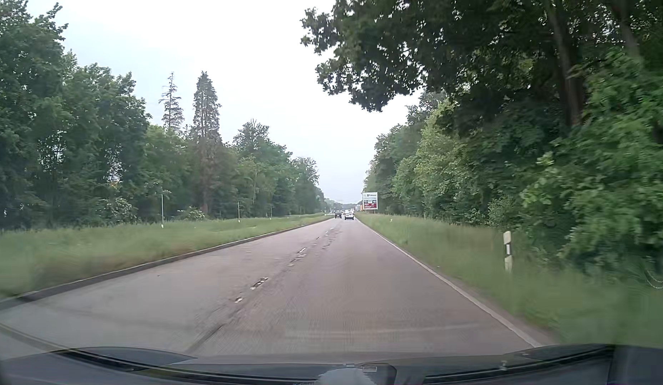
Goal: Follow the waypoints while adhering to traffic rules and regulations
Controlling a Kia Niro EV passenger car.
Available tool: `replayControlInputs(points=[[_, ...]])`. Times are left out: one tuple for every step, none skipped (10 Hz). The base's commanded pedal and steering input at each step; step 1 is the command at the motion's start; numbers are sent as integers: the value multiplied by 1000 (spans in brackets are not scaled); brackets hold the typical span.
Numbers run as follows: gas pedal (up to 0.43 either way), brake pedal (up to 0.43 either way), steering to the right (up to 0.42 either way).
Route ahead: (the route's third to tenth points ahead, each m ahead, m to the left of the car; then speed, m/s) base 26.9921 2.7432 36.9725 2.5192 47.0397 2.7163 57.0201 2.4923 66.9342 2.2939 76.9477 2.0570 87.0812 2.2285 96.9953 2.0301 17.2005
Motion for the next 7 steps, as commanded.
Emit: replayControlInputs(points=[[157, 0, 0], [157, 0, 1], [157, 0, 1], [157, 0, 2], [157, 0, 2], [157, 0, 2], [157, 0, 3]])
